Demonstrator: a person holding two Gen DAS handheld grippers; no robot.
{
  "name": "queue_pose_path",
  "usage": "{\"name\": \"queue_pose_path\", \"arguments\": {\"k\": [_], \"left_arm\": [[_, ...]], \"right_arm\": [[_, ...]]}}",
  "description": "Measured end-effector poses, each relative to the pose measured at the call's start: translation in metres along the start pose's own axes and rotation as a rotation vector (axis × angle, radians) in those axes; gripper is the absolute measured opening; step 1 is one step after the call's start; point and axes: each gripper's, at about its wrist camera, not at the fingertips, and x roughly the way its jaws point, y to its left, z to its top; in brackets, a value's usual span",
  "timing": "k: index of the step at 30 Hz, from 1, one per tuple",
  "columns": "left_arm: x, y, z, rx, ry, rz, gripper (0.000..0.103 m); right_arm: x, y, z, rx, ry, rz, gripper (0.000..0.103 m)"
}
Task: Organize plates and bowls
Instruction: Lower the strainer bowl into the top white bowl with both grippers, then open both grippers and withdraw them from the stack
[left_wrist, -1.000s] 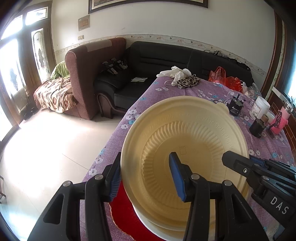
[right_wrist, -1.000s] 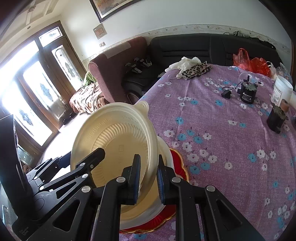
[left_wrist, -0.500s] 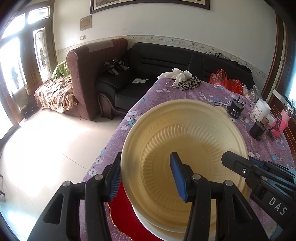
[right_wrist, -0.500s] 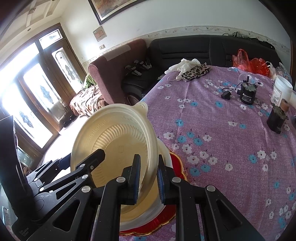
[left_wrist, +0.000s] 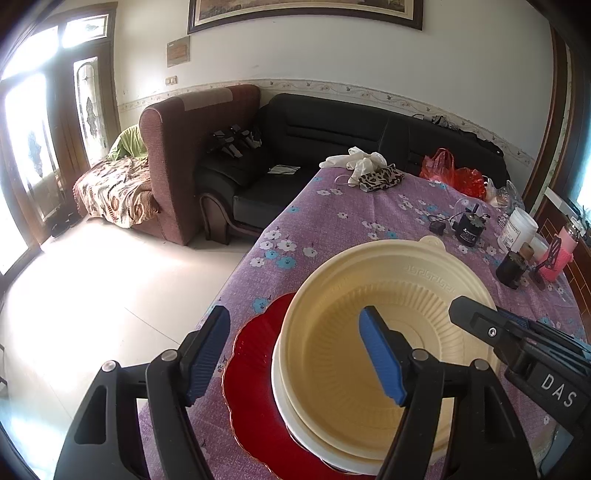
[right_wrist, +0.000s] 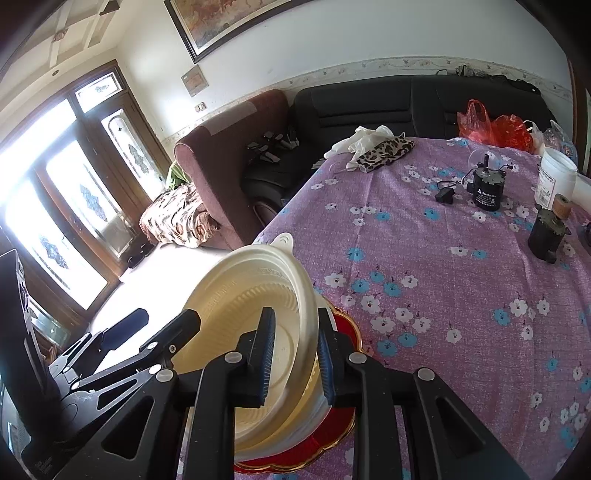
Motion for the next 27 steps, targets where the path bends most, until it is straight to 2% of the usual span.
{"name": "queue_pose_path", "arguments": {"k": [12, 21, 23, 27], "left_arm": [[-0.024, 0.003, -0.008, -0.023, -0.020, -0.003, 0.072], [-0.047, 0.003, -0.022, -0.042, -0.034, -0.005, 0.075], [-0.053, 0.003, -0.028, -0.049, -0.035, -0.013, 0.080], [-0.061, 0.003, -0.043, -0.064, -0.026, -0.035, 0.081]], "right_arm": [[-0.024, -0.002, -0.005, 0.008, -0.036, -0.004, 0.029], [-0.050, -0.007, -0.021, 0.019, -0.048, -0.003, 0.033], [-0.057, -0.008, -0.027, 0.018, -0.051, 0.001, 0.035], [-0.072, -0.013, -0.043, 0.019, -0.062, 0.001, 0.043]]}}
